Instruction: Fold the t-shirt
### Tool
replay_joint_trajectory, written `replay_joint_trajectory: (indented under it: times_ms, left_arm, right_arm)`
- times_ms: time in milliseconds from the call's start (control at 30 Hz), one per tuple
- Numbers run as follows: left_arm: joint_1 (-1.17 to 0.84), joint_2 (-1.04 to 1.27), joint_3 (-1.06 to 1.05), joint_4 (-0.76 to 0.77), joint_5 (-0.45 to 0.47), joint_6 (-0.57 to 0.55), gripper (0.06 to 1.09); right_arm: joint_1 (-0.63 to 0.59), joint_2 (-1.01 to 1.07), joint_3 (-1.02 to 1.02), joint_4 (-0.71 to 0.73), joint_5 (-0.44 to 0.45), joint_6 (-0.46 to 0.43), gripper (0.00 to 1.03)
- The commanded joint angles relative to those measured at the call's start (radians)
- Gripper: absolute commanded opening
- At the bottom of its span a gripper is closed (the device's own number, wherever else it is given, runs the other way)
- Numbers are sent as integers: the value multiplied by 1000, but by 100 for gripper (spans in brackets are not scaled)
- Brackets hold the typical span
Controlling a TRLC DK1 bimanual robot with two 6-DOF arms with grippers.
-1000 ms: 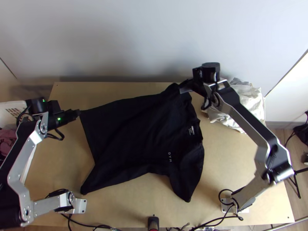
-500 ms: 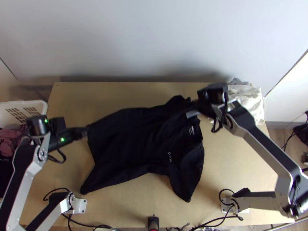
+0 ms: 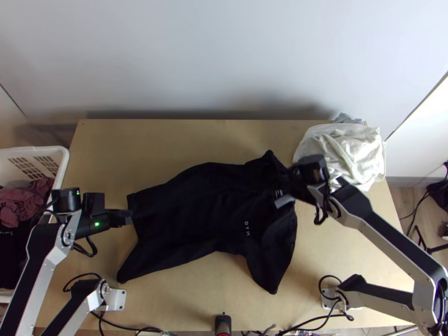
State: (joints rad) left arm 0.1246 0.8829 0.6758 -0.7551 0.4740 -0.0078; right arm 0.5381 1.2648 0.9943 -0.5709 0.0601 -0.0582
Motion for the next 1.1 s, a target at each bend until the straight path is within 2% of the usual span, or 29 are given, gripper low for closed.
replay_joint_trajectory:
  times_ms: [0,233,433,500,533,567,600,633,667,700,733,800,833,933,1067]
  left_arm:
    - [29,28,-30,-72,-6,131,10]
    - [6,83,-38,-156,-11,192,10]
    - [7,125,-28,-155,-11,192,10]
    - [41,166,-10,-122,-11,173,16]
    - [61,192,2,-124,-9,169,31]
    - [67,217,13,-125,-9,161,59]
    - [70,232,25,-136,-11,160,93]
    - [78,241,34,-142,-9,160,105]
    - [79,241,48,-155,-11,161,104]
    - [81,228,62,-178,-9,173,104]
    - [84,194,76,-202,-9,193,104]
    - [96,103,90,-208,-9,203,104]
    - [96,54,90,-207,-6,203,104]
    - [84,-84,71,-213,11,200,104]
    - [21,-197,27,-219,14,189,104]
  right_arm:
    - [80,-62,-85,-104,-11,-45,3]
    - [128,-76,-171,-109,-22,-63,3]
    - [108,-36,-278,17,-22,-71,3]
    - [105,-8,-292,69,-22,-65,3]
    - [100,1,-286,83,-22,-60,3]
    - [94,1,-275,83,-22,-60,3]
    - [89,-13,-266,88,-22,-58,3]
    - [88,-38,-261,103,-22,-57,3]
    - [77,-70,-253,114,-22,-54,8]
    - [71,-107,-244,114,-23,-37,17]
    - [71,-145,-237,109,-25,-23,34]
    - [65,-222,-220,49,-60,21,80]
    - [63,-248,-210,17,-89,35,90]
    - [63,-301,-191,-67,-129,40,98]
    - [57,-280,-189,-215,-197,61,98]
